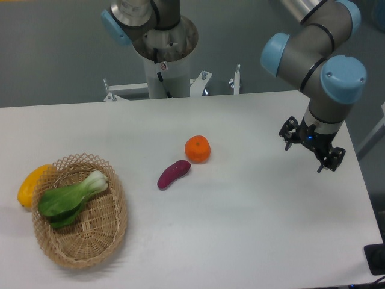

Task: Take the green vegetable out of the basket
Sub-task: 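Move the open gripper across the table toward the wicker basket, then lower the gripper into the basket over the green bok choy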

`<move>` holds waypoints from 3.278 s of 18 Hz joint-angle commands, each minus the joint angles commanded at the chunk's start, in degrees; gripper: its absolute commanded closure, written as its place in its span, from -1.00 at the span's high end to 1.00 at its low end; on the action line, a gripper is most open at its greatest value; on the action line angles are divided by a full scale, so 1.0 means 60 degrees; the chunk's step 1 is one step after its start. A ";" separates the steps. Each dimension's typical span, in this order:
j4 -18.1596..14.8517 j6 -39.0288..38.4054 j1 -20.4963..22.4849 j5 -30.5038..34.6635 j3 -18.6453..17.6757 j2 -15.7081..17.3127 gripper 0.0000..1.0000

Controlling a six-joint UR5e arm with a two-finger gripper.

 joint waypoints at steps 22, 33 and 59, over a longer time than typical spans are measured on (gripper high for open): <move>0.0218 -0.3909 -0.2547 -0.0381 0.0073 0.0044 1.00; 0.0733 -0.5681 -0.5228 -0.0439 -0.0117 0.0044 1.00; 0.0938 -0.8129 -0.7880 -0.1538 -0.0747 -0.1347 1.00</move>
